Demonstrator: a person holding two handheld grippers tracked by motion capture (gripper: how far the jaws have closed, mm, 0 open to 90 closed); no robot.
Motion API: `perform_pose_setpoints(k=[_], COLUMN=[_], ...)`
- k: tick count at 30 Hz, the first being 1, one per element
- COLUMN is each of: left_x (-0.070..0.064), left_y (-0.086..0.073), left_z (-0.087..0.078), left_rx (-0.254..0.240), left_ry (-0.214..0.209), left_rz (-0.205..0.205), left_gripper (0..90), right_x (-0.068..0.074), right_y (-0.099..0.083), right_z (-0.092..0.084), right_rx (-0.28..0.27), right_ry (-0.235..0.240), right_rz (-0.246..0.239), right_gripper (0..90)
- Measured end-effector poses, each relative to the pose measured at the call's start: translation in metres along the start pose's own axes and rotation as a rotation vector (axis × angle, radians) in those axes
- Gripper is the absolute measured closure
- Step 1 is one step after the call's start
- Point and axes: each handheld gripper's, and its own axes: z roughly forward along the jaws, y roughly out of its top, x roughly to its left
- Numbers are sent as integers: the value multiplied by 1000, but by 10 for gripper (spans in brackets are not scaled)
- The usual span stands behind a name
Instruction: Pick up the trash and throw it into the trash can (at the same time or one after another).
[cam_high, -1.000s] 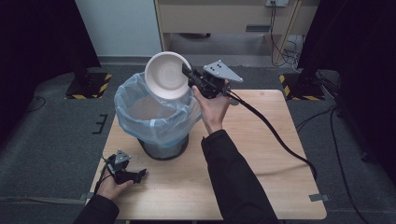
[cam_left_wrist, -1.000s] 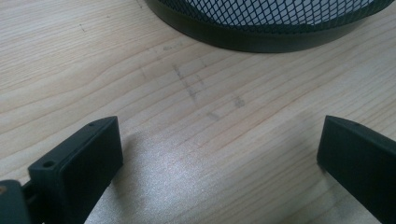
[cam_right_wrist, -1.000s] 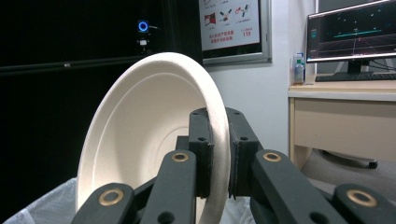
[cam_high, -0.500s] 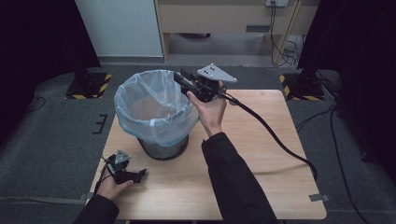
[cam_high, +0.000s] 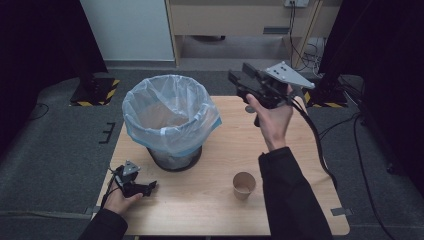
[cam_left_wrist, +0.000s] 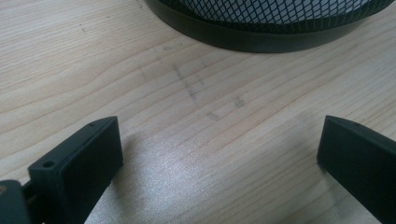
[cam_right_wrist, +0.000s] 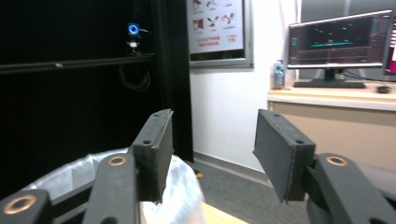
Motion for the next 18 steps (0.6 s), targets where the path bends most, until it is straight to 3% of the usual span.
perform_pose_setpoints(k=[5, 10, 18], left_x=[0, 0, 0], left_y=[0, 0, 0], left_z=[0, 0, 0], left_rx=[1, 1, 1], left_ry=[0, 0, 1], left_rz=[0, 0, 0], left_gripper=[0, 0, 0], right_x=[-22, -39, -50], right_y=[-23, -57, -118], right_z=[-33, -65, -100], right_rx=[66, 114, 237], right_ry=[-36, -38, -12], right_rz=[-29, 18, 68], right_gripper=[417, 384, 383])
